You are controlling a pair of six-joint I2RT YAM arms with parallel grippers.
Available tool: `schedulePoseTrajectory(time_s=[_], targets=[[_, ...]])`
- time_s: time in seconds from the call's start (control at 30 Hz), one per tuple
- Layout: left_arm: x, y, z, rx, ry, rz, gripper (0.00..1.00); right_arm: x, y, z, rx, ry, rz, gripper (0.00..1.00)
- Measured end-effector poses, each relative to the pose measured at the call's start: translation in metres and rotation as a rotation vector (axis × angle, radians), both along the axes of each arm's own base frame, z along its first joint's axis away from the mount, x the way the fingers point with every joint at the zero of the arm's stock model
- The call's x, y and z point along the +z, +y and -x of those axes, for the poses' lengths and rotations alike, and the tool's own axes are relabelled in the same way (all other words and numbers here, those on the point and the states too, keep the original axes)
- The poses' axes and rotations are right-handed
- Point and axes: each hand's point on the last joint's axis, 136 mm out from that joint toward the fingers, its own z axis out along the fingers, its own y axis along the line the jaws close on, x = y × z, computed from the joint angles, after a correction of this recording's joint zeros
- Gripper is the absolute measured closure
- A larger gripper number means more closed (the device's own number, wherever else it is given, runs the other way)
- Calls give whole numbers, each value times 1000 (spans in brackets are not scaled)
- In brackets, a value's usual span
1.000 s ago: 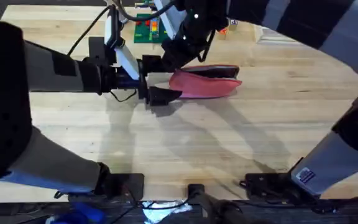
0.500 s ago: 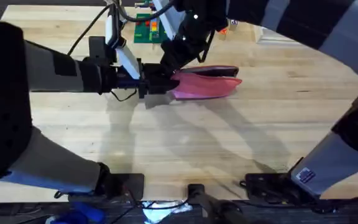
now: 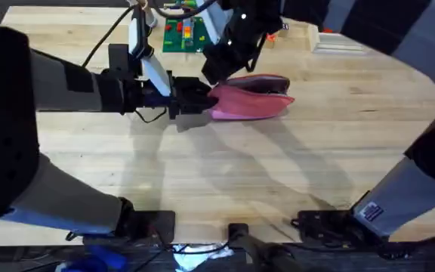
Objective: Unzip the bag, pick up the pens from the table one at a time and place them inside, then zip the bag closed.
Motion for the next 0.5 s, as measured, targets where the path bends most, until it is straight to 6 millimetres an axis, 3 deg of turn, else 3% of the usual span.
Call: schedulePoseTrajectory(time_s=[0.5], targets=[[1, -3, 0, -7, -10, -2, 959, -2, -62, -21, -165, 106, -18, 970]])
